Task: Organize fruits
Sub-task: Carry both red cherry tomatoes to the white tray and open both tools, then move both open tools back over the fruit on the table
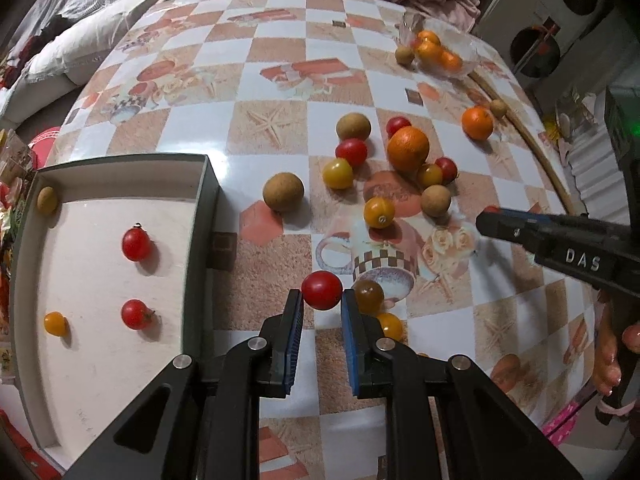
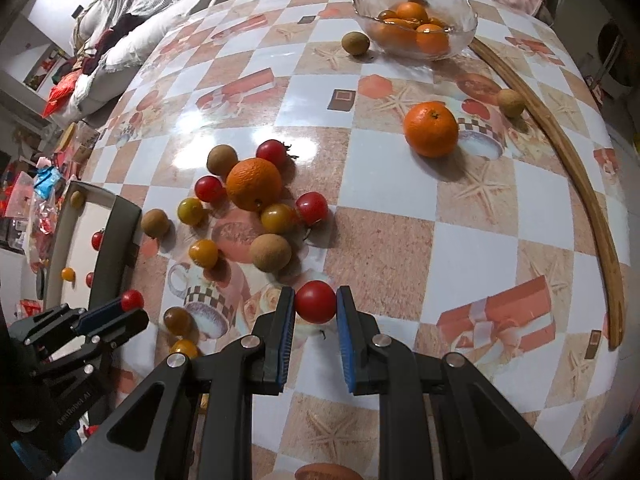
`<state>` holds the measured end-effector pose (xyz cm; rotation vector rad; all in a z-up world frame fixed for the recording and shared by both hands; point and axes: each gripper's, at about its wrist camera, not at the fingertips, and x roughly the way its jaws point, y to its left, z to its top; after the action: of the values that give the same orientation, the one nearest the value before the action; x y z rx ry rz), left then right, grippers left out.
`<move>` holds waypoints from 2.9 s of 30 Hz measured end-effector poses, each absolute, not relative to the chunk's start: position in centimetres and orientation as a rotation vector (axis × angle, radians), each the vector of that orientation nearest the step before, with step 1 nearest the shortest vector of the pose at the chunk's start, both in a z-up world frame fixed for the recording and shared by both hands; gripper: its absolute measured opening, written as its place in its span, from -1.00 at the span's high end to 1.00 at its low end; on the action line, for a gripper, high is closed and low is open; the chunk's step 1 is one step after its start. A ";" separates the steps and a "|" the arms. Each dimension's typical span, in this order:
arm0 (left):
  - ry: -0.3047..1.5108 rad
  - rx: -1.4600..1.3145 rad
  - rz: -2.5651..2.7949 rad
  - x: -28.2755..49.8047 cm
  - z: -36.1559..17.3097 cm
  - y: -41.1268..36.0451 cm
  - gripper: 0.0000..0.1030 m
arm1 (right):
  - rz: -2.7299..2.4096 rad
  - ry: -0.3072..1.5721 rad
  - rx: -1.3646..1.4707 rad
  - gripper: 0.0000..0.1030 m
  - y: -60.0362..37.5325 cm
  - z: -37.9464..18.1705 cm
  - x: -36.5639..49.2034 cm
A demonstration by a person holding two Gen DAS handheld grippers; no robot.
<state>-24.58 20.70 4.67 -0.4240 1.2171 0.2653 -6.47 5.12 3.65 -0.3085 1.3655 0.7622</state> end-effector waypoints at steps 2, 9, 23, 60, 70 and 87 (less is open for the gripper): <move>1.211 -0.428 0.264 -24.5 4.9 20.8 0.60 | 0.768 1.364 -0.311 0.56 5.3 3.9 -6.7; 1.184 -0.456 0.285 -25.7 5.9 21.8 0.60 | 0.795 1.355 -0.322 0.56 6.4 4.8 -7.7; 1.117 -0.512 0.401 -31.4 8.3 26.1 0.60 | 0.934 1.314 -0.391 0.56 12.4 7.1 -11.6; 1.184 -0.634 0.684 -43.3 2.1 35.4 0.56 | 1.213 1.297 -0.714 0.55 31.4 2.0 -24.4; 1.207 -0.621 0.711 -43.4 2.0 35.3 -0.50 | 1.225 1.307 -0.701 0.20 31.3 2.2 -24.1; 1.284 -0.574 0.692 -42.0 2.5 34.3 -0.50 | 1.206 1.278 -0.515 -0.60 29.1 6.7 -21.5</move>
<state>-42.04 34.30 2.50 -0.5743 1.2837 0.6918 -21.45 29.11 6.75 -0.5148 1.2776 1.2062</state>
